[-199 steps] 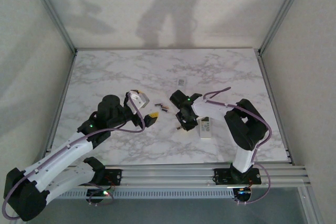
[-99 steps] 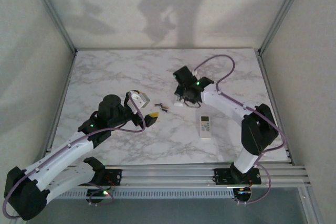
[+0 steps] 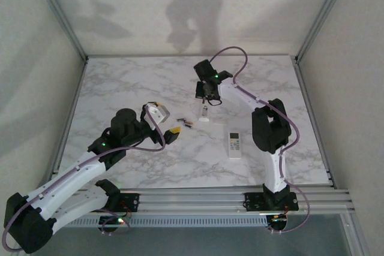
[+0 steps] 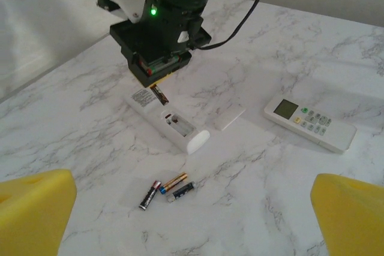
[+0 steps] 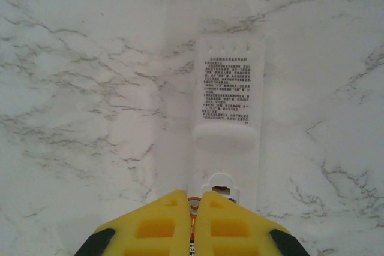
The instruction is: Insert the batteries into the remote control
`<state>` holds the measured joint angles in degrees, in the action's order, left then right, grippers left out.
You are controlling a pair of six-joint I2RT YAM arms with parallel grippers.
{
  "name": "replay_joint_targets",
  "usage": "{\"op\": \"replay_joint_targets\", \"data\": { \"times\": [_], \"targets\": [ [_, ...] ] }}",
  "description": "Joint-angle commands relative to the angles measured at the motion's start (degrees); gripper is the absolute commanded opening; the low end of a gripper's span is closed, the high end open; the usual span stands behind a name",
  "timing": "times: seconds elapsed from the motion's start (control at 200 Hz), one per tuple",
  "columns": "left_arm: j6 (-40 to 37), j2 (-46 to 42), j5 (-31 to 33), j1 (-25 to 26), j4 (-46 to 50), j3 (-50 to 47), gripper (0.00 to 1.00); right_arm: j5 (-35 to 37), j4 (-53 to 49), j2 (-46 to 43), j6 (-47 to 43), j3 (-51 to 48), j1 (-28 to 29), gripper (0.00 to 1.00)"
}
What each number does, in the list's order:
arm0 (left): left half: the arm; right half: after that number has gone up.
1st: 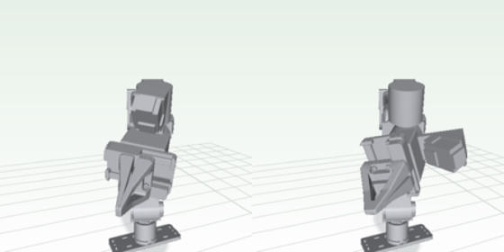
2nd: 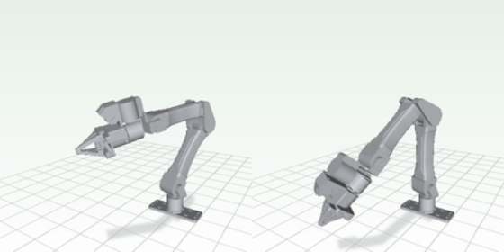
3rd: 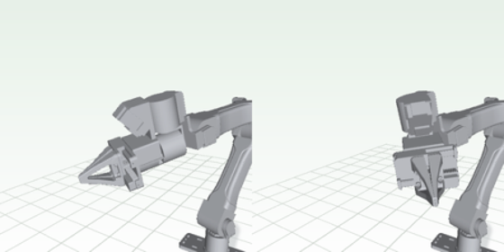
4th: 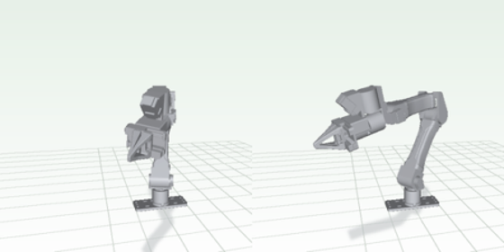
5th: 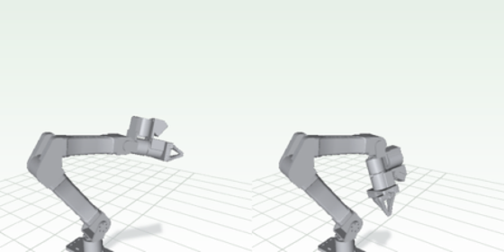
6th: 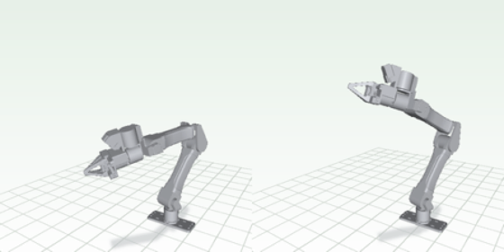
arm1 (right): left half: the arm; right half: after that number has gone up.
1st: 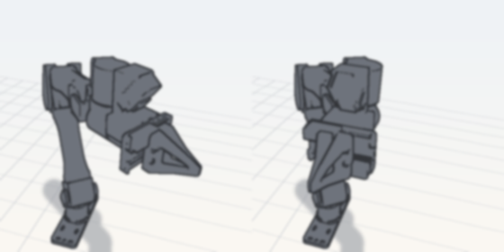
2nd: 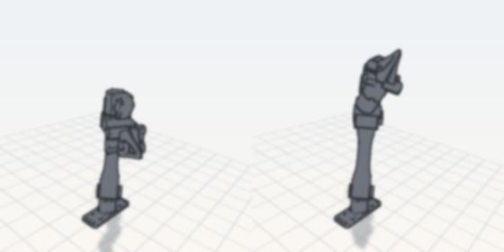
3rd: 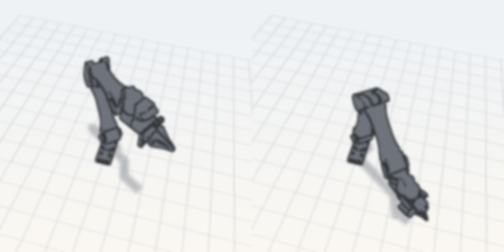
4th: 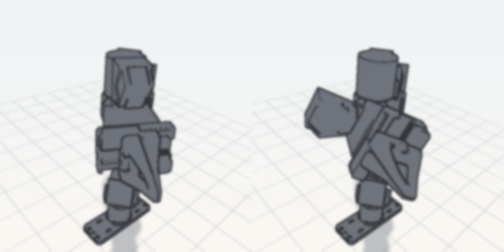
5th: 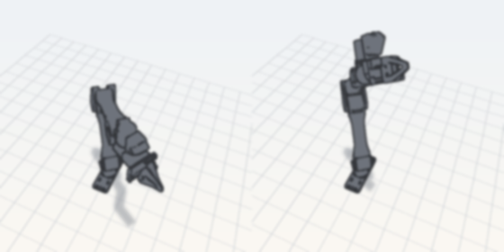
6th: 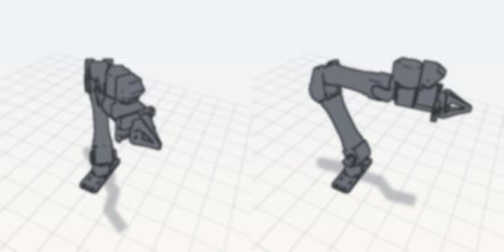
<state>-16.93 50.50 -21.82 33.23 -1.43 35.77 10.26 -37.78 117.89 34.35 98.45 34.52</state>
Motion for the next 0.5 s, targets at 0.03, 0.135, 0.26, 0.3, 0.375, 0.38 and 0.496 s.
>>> {"op": "replay_joint_targets", "data": {
  "times": [0.03,0.135,0.26,0.3,0.375,0.38,0.496],
  "targets": [
    [-0.1,-0.3,0.6,-0.1,-0.3,0.1,0.99,-0.6,-1.7,1.9,-1.8,1.4,0.0,0.06],
    [-0.1,-0.3,0.6,-0.2,-0.4,0.1,0.99,-0.9,-1.0,3.0,-1.1,1.0,0.0,0.08],
    [0.0,0.2,0.3,-0.2,0.1,0.3,0.99,-0.7,-2.6,5.3,0.5,2.3,0.0,0.08],
    [0.1,0.3,0.3,-0.3,0.2,0.3,0.99,-0.9,-2.7,5.6,0.9,2.2,0.1,0.08],
    [0.1,0.4,0.4,-0.2,0.2,0.3,0.99,-1.0,-2.4,5.9,1.7,1.5,0.1,0.08],
    [0.1,0.3,0.4,-0.2,0.2,0.3,0.99,-1.0,-2.4,5.9,1.7,1.4,0.1,0.08],
    [0.0,0.5,0.6,-0.2,0.1,0.3,0.99,-1.4,-1.8,6.0,2.7,0.1,0.1,0.09]
  ]
}}
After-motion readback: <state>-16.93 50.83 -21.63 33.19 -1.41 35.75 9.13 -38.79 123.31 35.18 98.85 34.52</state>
